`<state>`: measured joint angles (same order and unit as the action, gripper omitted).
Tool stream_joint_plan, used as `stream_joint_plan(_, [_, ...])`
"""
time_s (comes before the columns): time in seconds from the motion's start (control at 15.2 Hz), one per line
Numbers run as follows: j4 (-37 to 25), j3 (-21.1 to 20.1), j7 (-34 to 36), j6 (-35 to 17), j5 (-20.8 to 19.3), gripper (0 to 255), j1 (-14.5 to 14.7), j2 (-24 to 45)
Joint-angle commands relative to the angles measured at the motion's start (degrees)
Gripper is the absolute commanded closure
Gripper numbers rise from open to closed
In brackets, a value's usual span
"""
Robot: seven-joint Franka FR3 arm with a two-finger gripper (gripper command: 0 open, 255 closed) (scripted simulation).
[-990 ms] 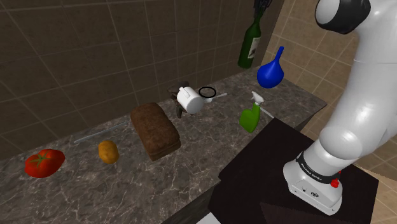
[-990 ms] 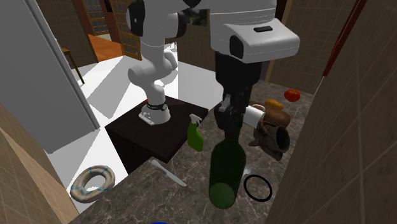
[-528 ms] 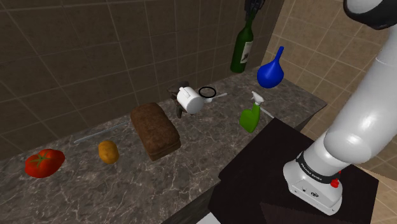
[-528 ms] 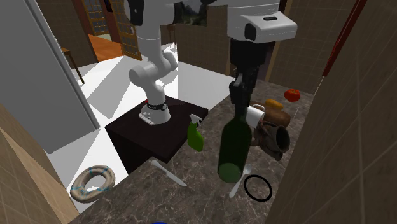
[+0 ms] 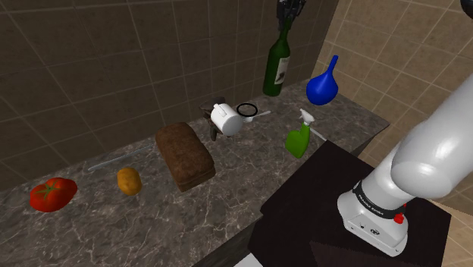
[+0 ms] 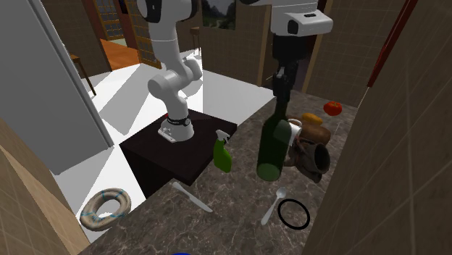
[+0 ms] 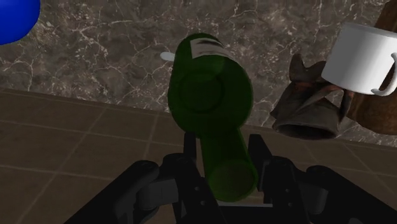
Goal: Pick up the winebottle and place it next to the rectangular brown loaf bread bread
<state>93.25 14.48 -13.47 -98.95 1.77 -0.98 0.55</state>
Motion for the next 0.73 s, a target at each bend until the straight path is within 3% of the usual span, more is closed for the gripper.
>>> stream_joint_plan(0.0, [1.66,-1.35,2.87,-0.28,-0.63,255,1.39,-1.53])
stream_joint_plan(0.66, [7.27,-8.82,17.02,-1.24,-2.32,255,7.86,-6.35])
